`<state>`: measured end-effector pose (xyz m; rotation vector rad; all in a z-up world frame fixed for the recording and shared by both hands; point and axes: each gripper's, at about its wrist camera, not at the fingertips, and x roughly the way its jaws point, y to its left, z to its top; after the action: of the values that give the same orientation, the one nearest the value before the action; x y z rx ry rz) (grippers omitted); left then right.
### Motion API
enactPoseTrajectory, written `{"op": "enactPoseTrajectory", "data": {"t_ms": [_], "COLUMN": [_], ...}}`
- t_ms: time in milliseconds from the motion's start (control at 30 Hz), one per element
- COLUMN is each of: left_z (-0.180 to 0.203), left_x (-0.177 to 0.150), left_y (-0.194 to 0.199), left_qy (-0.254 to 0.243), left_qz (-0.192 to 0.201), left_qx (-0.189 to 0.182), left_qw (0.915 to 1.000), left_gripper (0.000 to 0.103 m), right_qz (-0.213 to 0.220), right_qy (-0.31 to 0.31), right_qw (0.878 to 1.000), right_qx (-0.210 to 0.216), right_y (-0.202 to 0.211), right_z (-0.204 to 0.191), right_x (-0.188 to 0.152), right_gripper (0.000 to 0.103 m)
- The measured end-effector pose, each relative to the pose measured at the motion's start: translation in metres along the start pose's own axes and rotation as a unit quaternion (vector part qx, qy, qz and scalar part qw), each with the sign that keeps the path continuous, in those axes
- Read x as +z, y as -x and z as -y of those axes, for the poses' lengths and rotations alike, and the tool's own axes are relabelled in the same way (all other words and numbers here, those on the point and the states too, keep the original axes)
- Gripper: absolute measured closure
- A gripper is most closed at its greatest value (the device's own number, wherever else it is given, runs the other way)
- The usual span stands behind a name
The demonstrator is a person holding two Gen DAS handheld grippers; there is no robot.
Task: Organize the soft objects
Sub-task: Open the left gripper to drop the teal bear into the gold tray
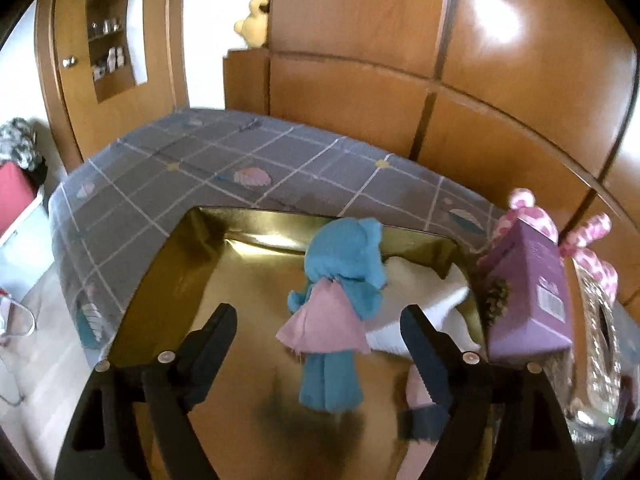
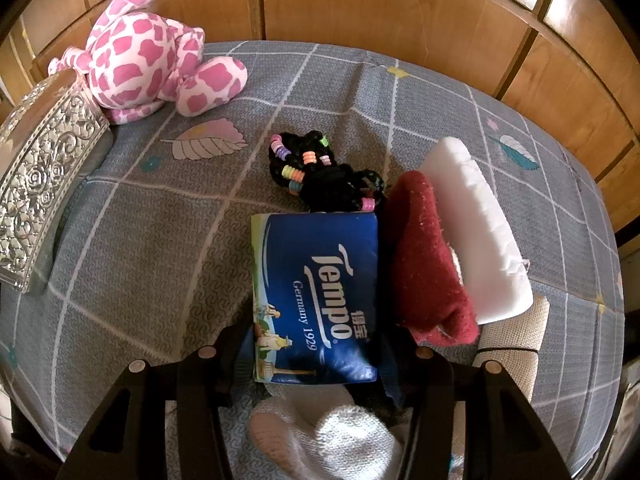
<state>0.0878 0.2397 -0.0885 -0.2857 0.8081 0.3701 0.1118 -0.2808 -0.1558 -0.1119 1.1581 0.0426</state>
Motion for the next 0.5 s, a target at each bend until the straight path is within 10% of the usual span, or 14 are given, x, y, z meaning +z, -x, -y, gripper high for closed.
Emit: {"op": "enactPoseTrajectory", "data": {"t_ms": [500], "left_z": [0.025], "left_x": [-0.042], "left_y": [0.058], "left_qy": [-0.061], "left_qz": [0.035], "left_qx": [-0.045], "left_qw": [0.9965], "left_gripper": [0.014], "right_qz": [0.024], "right_qy": [-0.034], "right_qw": [0.999], "right_qx": [0.0], "right_y": [0.015], "right_z": [-0.015], "right_x": [-0.001], "right_gripper": [0.051]}}
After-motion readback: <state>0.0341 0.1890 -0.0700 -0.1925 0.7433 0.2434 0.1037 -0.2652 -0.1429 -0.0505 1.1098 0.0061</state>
